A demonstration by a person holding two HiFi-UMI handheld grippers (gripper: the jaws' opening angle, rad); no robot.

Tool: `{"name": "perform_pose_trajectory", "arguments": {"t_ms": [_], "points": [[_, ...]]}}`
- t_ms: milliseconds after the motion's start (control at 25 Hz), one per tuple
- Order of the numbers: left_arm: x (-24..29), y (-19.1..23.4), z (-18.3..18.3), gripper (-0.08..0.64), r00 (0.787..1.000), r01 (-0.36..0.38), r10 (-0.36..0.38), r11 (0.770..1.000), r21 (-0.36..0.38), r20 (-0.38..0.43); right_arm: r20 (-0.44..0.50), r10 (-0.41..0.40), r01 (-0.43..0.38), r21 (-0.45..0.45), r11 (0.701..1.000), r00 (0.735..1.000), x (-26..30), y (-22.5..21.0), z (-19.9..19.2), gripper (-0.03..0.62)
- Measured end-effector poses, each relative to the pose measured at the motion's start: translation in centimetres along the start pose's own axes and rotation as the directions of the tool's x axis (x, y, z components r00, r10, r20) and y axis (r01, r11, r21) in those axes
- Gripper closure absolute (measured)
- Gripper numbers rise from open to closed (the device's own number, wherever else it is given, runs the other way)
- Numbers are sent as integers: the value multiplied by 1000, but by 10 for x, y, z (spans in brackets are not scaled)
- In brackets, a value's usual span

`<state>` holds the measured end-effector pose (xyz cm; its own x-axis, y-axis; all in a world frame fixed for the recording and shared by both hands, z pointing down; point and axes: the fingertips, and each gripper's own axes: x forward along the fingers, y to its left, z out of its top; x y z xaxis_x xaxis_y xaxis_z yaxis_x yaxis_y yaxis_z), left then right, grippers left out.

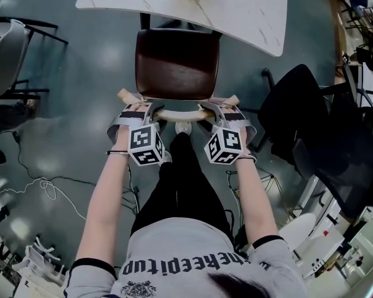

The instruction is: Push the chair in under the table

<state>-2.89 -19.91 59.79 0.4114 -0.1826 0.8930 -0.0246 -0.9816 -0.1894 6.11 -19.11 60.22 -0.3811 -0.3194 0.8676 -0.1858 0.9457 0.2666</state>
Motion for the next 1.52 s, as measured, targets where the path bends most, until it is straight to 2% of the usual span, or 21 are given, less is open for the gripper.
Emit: {"name": "perform_pose_trajectory", "arguments": {"t_ms": [240, 600, 1200, 1520], "points": [[2, 5, 0, 346, 1000, -21, 21, 1000, -8, -4, -2, -17, 17, -3, 1000, 1000, 2, -4, -1, 374], [11, 42, 0, 343, 999, -20, 19, 999, -33, -30, -3, -40, 40, -19, 999, 999, 12, -42, -1, 376], [8, 46, -2, 342, 999, -23, 22, 1000, -21, -25, 11, -12, 12, -34, 999, 1000, 14, -45, 3, 374], [10, 60, -14, 336, 998, -18, 16, 999, -38, -58, 28, -39, 39, -30, 999, 999, 22, -54, 12, 376]]}}
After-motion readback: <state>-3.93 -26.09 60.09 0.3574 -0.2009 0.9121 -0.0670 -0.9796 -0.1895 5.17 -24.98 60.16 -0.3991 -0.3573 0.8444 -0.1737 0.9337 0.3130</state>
